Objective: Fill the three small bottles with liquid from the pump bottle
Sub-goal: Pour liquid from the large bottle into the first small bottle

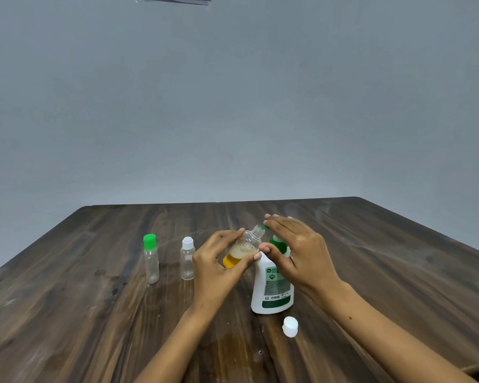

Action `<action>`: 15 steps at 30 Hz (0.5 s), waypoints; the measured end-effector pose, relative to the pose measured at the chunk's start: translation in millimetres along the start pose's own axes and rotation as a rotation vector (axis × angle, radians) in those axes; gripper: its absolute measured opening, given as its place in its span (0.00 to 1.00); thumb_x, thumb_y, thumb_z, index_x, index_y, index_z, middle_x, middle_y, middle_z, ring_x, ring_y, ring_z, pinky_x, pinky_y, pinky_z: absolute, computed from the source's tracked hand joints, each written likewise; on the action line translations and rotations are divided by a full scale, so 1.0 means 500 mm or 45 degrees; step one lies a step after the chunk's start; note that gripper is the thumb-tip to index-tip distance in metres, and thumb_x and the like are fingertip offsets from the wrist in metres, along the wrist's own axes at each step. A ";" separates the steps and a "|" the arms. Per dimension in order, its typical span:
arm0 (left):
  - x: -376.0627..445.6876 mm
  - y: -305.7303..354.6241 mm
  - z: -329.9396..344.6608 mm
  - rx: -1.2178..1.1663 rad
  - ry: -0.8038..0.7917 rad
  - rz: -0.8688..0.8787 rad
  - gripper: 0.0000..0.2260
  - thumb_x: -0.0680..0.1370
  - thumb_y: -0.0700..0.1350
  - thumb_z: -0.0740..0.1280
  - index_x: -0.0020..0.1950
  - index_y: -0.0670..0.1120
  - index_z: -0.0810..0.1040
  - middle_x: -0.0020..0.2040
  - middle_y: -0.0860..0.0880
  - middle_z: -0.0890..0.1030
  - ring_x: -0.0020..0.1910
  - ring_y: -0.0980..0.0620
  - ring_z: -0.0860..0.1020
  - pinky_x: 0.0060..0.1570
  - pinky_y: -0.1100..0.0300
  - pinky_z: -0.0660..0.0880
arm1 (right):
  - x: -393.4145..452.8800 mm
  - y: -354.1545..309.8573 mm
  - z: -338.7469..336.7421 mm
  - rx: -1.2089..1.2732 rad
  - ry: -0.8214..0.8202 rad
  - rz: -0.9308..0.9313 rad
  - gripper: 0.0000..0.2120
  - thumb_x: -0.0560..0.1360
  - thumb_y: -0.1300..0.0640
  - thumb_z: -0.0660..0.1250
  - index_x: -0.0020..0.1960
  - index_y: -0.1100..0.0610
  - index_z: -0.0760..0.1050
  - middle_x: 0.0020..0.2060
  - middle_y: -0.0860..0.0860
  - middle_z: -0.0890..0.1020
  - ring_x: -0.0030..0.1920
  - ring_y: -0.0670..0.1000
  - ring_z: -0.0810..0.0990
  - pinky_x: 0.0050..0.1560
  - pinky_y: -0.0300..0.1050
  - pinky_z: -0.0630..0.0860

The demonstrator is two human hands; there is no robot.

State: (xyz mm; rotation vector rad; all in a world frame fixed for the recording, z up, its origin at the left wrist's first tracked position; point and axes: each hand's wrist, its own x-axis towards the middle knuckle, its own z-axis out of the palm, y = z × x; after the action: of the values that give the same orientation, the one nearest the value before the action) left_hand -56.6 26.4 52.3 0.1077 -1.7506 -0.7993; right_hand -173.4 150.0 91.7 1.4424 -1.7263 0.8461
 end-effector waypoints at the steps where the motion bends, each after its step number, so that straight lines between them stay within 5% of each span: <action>1: 0.000 0.000 0.000 -0.006 -0.008 0.002 0.24 0.67 0.54 0.75 0.58 0.42 0.83 0.50 0.52 0.83 0.53 0.64 0.79 0.47 0.75 0.74 | -0.007 -0.002 0.006 0.009 0.011 0.026 0.37 0.77 0.32 0.48 0.57 0.61 0.80 0.55 0.54 0.82 0.56 0.53 0.80 0.58 0.44 0.72; 10: -0.002 0.001 0.002 -0.003 0.005 -0.002 0.22 0.66 0.50 0.76 0.57 0.43 0.83 0.49 0.54 0.82 0.52 0.65 0.79 0.47 0.76 0.73 | 0.002 0.000 -0.006 -0.016 0.024 -0.013 0.37 0.78 0.32 0.47 0.56 0.61 0.81 0.54 0.54 0.83 0.54 0.53 0.81 0.57 0.44 0.71; 15: -0.003 0.003 0.000 -0.017 -0.014 0.004 0.24 0.68 0.57 0.73 0.58 0.44 0.82 0.50 0.55 0.81 0.53 0.65 0.78 0.48 0.76 0.73 | -0.016 -0.005 0.015 0.025 0.016 0.069 0.37 0.77 0.31 0.48 0.57 0.60 0.80 0.54 0.53 0.82 0.54 0.52 0.81 0.54 0.40 0.73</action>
State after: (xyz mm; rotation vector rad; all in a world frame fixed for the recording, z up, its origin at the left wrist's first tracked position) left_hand -55.5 28.2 52.1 0.0916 -1.7551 -0.8111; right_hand -170.8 147.3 81.1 1.4060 -1.7591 0.9014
